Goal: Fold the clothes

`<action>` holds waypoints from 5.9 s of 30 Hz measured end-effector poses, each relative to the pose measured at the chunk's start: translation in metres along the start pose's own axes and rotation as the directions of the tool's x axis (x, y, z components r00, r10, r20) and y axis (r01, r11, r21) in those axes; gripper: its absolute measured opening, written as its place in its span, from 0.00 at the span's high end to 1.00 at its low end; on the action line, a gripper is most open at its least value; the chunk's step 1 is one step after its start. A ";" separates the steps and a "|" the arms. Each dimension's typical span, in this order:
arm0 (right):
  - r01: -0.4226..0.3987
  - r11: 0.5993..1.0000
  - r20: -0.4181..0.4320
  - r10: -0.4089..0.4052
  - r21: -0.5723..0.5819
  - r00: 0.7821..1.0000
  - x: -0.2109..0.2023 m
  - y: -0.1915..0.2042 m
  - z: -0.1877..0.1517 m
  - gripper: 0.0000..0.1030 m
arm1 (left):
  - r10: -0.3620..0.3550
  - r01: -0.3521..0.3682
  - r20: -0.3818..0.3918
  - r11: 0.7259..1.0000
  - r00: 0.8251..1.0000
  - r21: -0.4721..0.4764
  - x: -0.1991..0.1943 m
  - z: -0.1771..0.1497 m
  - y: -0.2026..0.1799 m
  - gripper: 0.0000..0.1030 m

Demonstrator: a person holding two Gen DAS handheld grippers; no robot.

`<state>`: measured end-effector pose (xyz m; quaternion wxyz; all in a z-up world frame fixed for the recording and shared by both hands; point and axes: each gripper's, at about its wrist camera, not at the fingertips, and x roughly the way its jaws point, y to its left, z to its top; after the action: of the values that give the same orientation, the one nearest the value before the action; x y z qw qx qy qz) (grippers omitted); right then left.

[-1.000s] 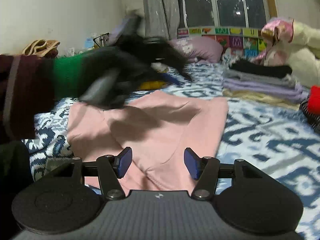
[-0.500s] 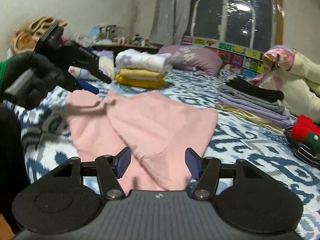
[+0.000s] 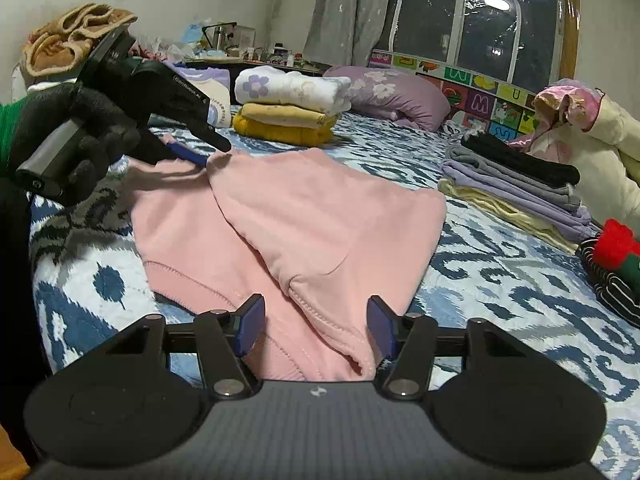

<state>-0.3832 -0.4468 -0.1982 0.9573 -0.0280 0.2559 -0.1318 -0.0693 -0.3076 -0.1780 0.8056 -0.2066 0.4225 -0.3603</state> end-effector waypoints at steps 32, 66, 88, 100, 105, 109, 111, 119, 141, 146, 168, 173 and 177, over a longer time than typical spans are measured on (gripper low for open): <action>-0.110 0.963 0.037 0.104 0.246 0.994 0.002 -0.039 -0.010 0.60 | -0.068 0.069 -0.025 0.996 0.997 0.060 0.092 0.029 -0.164 0.95; -0.189 0.903 0.047 0.186 0.385 0.982 0.002 -0.057 -0.020 0.62 | 0.073 -0.013 -0.097 0.857 0.993 0.515 0.206 -0.034 -0.223 0.95; -0.159 0.967 0.041 0.154 0.198 0.987 -0.001 -0.032 -0.013 0.57 | 0.024 -0.075 0.115 0.881 0.993 0.468 0.121 -0.005 -0.205 0.95; -0.150 0.975 0.034 0.146 0.166 0.989 0.003 -0.029 -0.014 0.57 | 0.055 -0.102 0.117 0.891 0.992 0.442 0.117 0.003 -0.185 0.95; -0.154 0.974 0.029 0.151 0.167 0.988 0.005 -0.029 -0.014 0.57 | 0.068 -0.081 0.044 0.836 0.997 0.543 0.160 -0.017 -0.212 0.95; -0.162 0.970 0.030 0.159 0.179 0.987 0.007 -0.031 -0.014 0.56 | 0.087 -0.078 0.017 0.771 0.996 0.632 0.181 -0.035 -0.231 0.95; -0.164 0.969 0.029 0.162 0.185 0.986 0.007 -0.032 -0.014 0.55 | 0.100 -0.078 0.005 0.745 0.995 0.662 0.189 -0.042 -0.236 0.95; -0.179 0.961 0.026 0.177 0.211 0.984 0.008 -0.037 -0.015 0.52 | 0.136 -0.042 -0.069 0.676 0.988 0.736 0.215 -0.060 -0.242 0.77; -0.117 0.969 0.026 0.115 0.216 0.993 -0.021 -0.040 -0.008 0.43 | 0.042 0.183 -0.253 0.580 0.967 0.794 0.090 -0.132 -0.184 0.80; -0.083 0.971 0.070 0.069 0.226 0.995 -0.036 -0.052 -0.012 0.65 | -0.032 0.187 -0.222 0.658 0.975 0.729 0.061 -0.107 -0.169 0.80; -0.061 0.952 0.133 0.021 0.302 0.991 0.000 -0.045 0.009 0.81 | -0.066 0.159 -0.157 0.698 0.985 0.698 0.053 -0.099 -0.138 0.79; -0.006 0.943 -0.004 0.008 0.333 1.000 0.021 -0.053 0.000 0.79 | 0.000 0.145 -0.194 0.667 0.981 0.731 0.075 -0.099 -0.145 0.77; -0.039 0.971 -0.034 0.048 0.235 0.998 0.023 -0.036 0.004 0.79 | -0.004 0.128 -0.167 0.656 0.986 0.744 0.088 -0.085 -0.164 0.78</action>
<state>-0.3706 -0.4882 -0.2016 0.9513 0.0933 0.2580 -0.1408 -0.1728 -0.4836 -0.1679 0.7710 0.1572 0.2875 -0.5461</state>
